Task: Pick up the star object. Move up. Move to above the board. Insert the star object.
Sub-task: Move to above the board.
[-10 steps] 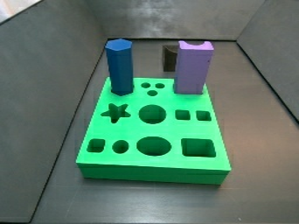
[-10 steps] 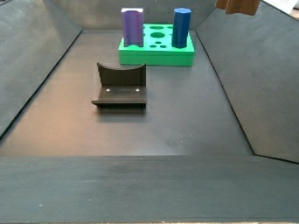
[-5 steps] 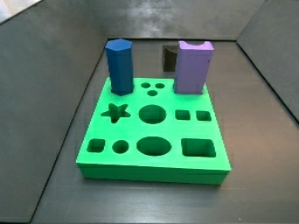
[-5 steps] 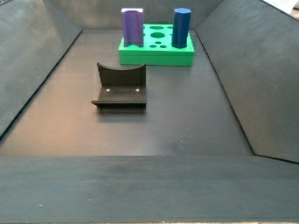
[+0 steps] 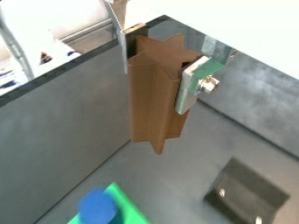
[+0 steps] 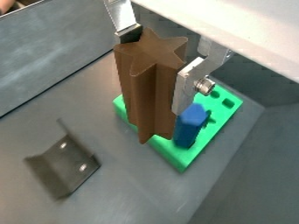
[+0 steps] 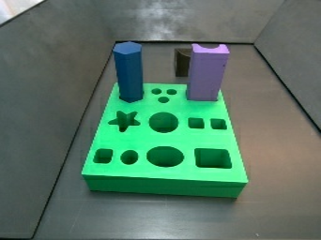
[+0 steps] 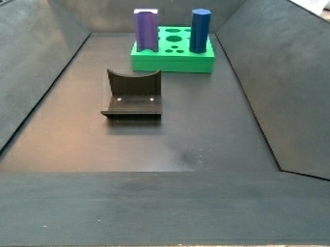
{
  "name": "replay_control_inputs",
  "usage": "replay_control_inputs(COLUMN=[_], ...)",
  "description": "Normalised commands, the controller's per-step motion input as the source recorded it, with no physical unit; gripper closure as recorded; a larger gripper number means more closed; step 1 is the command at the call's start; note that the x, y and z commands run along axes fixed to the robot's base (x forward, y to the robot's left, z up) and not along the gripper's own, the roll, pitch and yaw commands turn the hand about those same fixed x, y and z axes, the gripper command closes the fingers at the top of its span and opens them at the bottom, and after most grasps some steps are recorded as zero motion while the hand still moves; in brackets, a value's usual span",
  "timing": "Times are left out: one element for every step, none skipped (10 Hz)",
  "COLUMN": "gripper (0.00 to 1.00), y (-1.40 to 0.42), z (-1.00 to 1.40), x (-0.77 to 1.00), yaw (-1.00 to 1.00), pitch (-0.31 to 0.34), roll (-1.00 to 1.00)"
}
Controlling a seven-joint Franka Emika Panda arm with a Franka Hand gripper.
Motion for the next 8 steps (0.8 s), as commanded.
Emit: replay_control_inputs(gripper=[1.00, 1.00, 1.00, 1.00, 1.00, 1.00, 1.00, 1.00], y=[-1.00, -1.00, -1.00, -1.00, -1.00, -0.89, -0.62, -0.32], z=[0.04, 0.05, 0.05, 0.06, 0.07, 0.07, 0.05, 0.04], x=[0.26, 0.26, 0.28, 0.29, 0.31, 0.30, 0.24, 0.14], yaw=[0.01, 0.01, 0.01, 0.01, 0.01, 0.01, 0.01, 0.01], pitch=[0.124, 0.128, 0.132, 0.137, 0.144, 0.148, 0.143, 0.124], roll=[0.00, 0.00, 0.00, 0.00, 0.01, 0.00, 0.01, 0.02])
